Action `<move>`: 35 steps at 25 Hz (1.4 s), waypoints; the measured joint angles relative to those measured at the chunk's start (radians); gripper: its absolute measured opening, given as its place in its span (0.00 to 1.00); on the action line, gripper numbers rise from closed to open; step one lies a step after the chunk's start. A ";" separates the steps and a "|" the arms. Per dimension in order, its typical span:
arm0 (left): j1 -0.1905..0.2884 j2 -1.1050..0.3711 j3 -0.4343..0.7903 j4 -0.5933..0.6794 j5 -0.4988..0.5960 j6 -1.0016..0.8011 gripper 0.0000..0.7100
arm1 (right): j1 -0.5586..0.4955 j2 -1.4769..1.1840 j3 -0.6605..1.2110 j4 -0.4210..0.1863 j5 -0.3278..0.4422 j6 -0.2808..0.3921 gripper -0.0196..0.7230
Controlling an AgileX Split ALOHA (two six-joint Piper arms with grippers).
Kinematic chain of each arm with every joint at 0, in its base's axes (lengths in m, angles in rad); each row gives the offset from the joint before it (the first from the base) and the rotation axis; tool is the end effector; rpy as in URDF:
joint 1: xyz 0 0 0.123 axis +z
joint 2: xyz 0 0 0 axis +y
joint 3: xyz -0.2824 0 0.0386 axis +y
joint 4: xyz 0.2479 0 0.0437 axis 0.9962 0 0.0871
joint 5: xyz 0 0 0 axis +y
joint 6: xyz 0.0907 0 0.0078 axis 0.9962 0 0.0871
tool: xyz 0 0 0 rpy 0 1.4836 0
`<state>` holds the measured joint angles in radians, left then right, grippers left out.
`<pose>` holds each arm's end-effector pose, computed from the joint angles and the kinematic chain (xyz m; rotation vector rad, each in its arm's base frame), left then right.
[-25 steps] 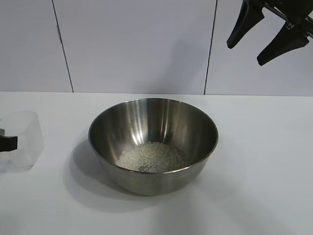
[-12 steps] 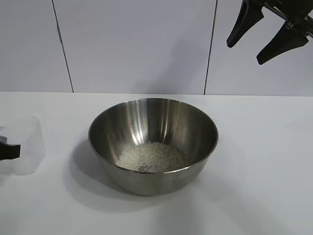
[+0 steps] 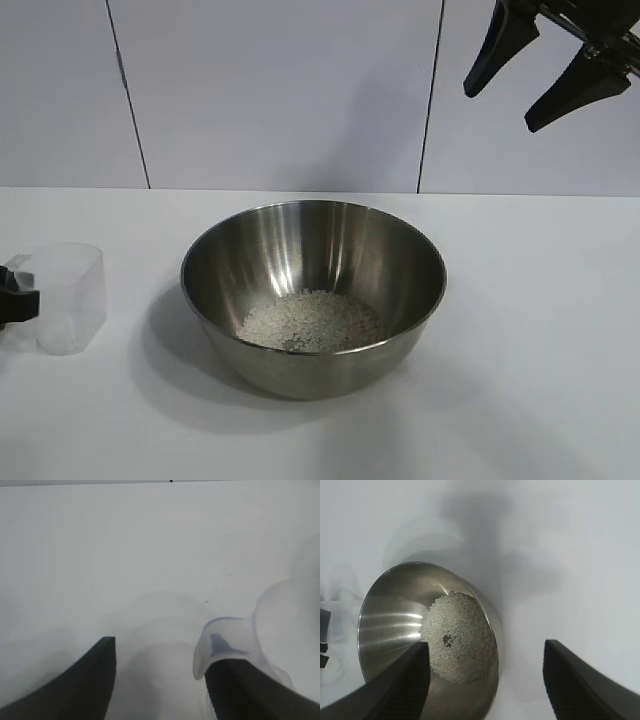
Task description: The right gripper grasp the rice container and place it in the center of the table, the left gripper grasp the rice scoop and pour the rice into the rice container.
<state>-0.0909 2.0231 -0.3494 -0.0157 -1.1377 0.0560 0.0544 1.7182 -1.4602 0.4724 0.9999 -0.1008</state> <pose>0.2571 -0.0221 0.0694 0.1325 2.0153 -0.0119 0.3648 0.0548 0.3001 0.0299 2.6765 0.5976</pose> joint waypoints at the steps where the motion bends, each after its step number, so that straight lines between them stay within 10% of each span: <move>1: 0.000 0.000 0.006 -0.002 0.000 0.000 0.60 | 0.000 0.000 0.000 0.000 -0.002 0.000 0.63; 24: 0.000 -0.013 0.163 -0.201 -0.015 -0.002 0.60 | 0.000 0.000 0.000 0.000 -0.004 -0.005 0.63; 35: 0.058 -0.308 0.164 -0.205 -0.015 -0.056 0.55 | 0.000 0.000 0.000 0.001 -0.005 -0.013 0.63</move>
<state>-0.0332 1.7149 -0.1854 -0.2209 -1.1523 0.0000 0.0544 1.7182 -1.4602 0.4732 0.9948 -0.1137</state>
